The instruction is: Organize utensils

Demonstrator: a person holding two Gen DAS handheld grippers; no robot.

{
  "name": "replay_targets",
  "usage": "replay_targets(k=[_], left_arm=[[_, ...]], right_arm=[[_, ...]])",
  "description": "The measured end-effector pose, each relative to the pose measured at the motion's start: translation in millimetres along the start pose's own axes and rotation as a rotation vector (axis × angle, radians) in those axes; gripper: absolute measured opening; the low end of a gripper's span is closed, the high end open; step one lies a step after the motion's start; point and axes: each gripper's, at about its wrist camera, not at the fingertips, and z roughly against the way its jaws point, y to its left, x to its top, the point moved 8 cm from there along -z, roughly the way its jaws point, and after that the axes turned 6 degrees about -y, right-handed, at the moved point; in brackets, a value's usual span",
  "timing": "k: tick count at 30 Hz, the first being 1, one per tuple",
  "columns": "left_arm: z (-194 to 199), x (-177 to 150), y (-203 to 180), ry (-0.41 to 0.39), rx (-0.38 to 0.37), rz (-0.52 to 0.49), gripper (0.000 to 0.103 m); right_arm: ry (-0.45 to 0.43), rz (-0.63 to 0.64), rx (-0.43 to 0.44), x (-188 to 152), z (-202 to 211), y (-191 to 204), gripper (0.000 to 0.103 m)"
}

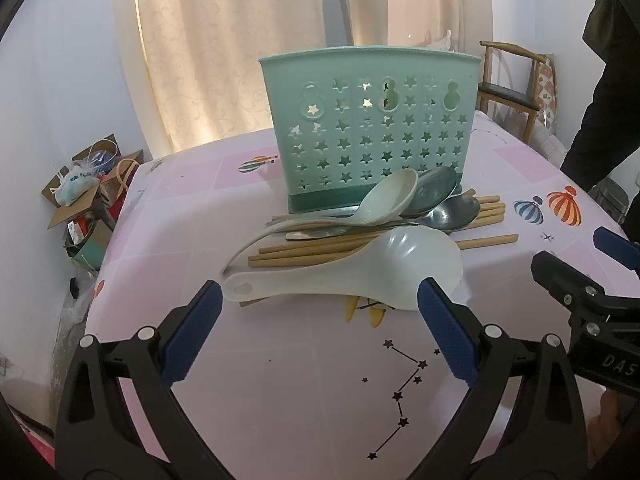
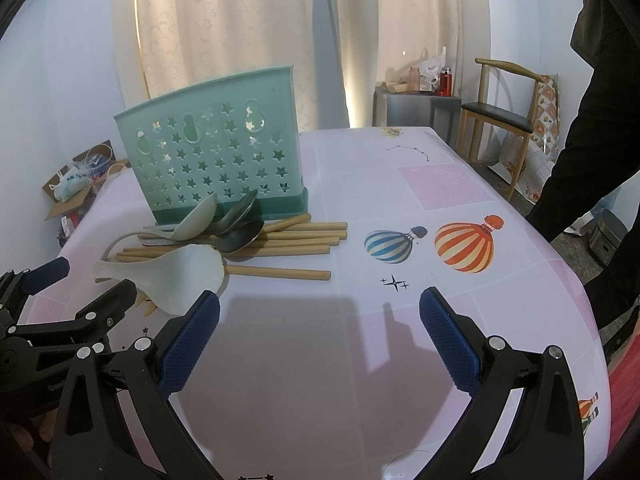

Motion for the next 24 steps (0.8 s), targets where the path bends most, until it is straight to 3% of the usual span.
replay_targets(k=[14, 24], left_arm=[[-1.6, -0.1, 2.1, -0.001, -0.003, 0.007, 0.094], [-3.5, -0.9, 8.2, 0.008, -0.006, 0.045, 0.094]], right_arm=[[0.02, -0.008, -0.003, 0.7, -4.3, -1.8, 0.098], [0.083, -0.12, 0.04, -2.5, -13.1, -15.2, 0.098]])
